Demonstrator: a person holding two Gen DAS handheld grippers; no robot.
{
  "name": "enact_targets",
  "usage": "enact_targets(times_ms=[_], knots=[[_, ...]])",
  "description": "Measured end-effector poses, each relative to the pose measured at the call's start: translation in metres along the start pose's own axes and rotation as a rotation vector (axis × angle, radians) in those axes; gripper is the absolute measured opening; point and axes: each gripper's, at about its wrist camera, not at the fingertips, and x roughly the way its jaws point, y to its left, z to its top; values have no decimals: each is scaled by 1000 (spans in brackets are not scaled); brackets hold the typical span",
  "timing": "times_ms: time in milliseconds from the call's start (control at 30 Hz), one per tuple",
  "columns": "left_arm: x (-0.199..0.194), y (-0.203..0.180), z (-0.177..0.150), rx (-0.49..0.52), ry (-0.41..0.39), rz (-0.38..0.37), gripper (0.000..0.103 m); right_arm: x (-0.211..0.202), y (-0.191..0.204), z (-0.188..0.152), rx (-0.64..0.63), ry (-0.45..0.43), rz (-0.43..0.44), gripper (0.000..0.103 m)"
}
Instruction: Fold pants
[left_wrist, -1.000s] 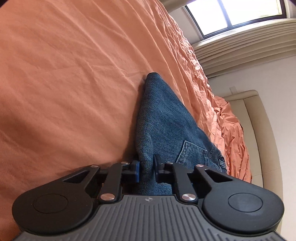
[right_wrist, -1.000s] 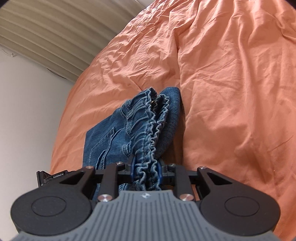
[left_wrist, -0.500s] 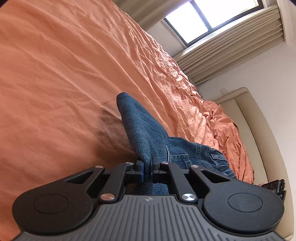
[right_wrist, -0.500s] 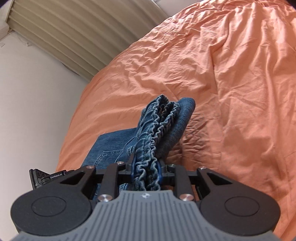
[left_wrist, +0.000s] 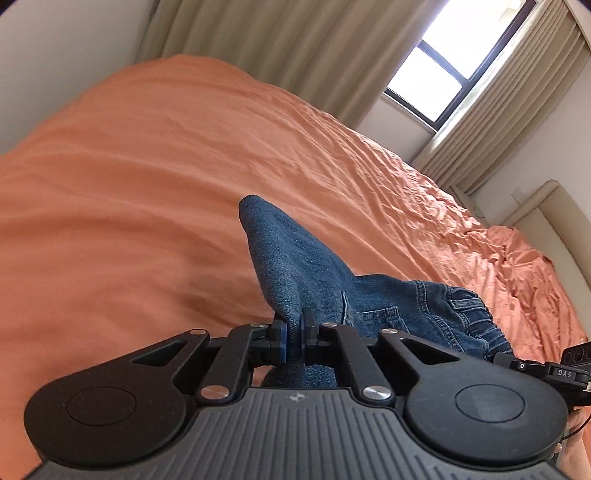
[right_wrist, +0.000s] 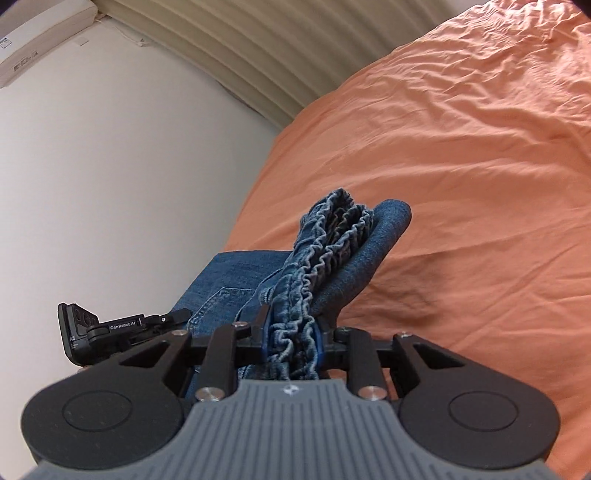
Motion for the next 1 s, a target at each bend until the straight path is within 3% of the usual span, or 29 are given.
enact_targets(times_ms=[133, 267, 433, 533, 733, 867, 1000], knots=[[-11, 41, 9, -5, -22, 69, 6, 59, 10, -14, 11, 23, 41, 18], [8, 82, 0, -56, -3, 82, 6, 99, -7, -33, 59, 79, 17, 18], [44, 122, -25, -92, 48, 117, 7, 117, -40, -58, 91, 128, -47, 17], [58, 146, -33, -138, 66, 93, 9, 122, -55, -70, 118, 133, -49, 18], [73, 155, -39, -142, 83, 100, 15, 134, -58, -82, 129, 109, -89, 23], [56, 156, -36, -144, 116, 119, 23, 132, -45, -83, 68, 99, -144, 35], [37, 145, -46, -66, 172, 156, 24, 122, -27, -84, -22, 76, -216, 40]])
